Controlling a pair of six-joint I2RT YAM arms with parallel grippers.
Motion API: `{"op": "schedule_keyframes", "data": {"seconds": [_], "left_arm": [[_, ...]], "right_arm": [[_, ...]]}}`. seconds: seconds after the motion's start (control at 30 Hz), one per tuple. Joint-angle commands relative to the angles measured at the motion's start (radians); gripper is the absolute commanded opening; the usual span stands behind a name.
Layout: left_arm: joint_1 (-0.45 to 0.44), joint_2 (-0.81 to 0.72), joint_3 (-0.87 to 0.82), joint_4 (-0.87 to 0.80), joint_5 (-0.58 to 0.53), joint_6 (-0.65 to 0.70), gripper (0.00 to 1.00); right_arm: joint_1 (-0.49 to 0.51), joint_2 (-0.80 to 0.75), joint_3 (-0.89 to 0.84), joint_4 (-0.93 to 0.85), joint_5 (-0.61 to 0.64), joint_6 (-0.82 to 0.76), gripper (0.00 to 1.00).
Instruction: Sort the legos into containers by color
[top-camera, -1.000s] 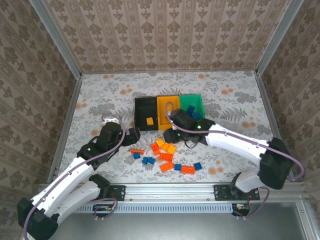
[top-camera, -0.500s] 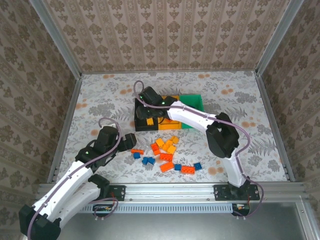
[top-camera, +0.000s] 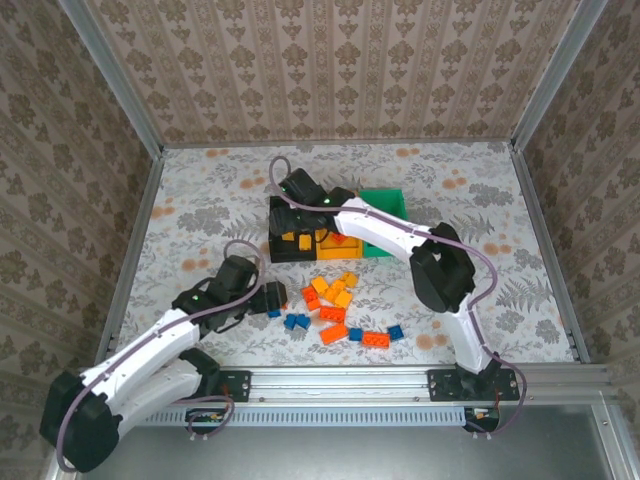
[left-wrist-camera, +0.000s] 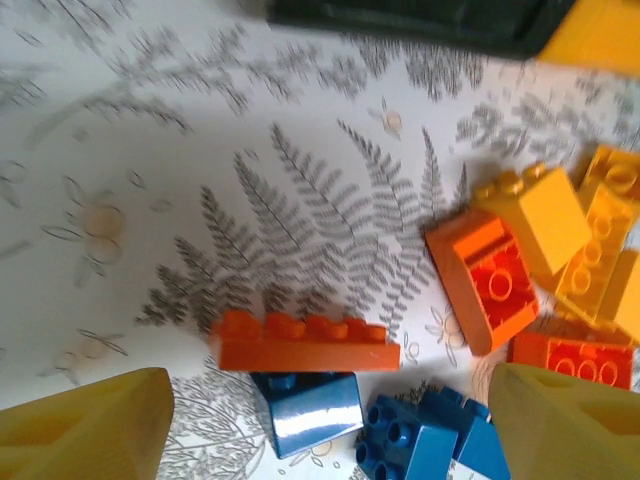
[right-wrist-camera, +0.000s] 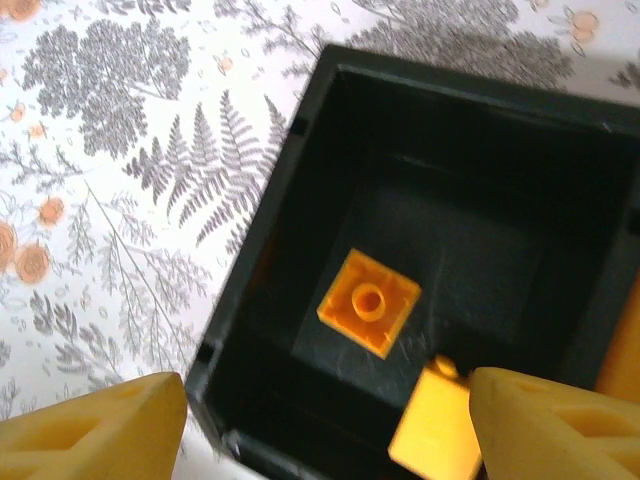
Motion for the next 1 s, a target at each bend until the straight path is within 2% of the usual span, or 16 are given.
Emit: {"op": "schedule_keyframes", "data": {"seconds": [0.0, 0.27, 0.47, 0.63, 0.77, 0.97], "left_arm": [[-0.056, 0.057, -0.018, 0.030, -0.027, -0.036, 0.79], [-0.102, 0.158, -0.010, 0.027, -0.097, -0.043, 0.68], [-0.105, 0.212, -0.004, 0.037, -0.102, -0.031, 0.52], [-0.105, 0.209, -0.002, 0.039, -0.106, -0.025, 0.37], [-0.105, 0.194, 0.022, 0.004, -0.101, -0.019, 0.29], [-0.118, 0.122, 0.159, -0.096, -0.093, 0.030, 0.27]], "right_arm": [[-0.014, -0.130, -0.100, 0.062, -0.009, 0.034, 0.76], [-0.050, -0.295, -0.304, 0.136, -0.012, 0.065, 0.77], [-0.077, -0.357, -0.379, 0.153, -0.006, 0.077, 0.77], [-0.094, -0.389, -0.416, 0.167, -0.003, 0.086, 0.76], [-0.106, -0.415, -0.444, 0.171, -0.006, 0.092, 0.76], [-0.149, -0.511, -0.564, 0.190, -0.012, 0.116, 0.76]]}}
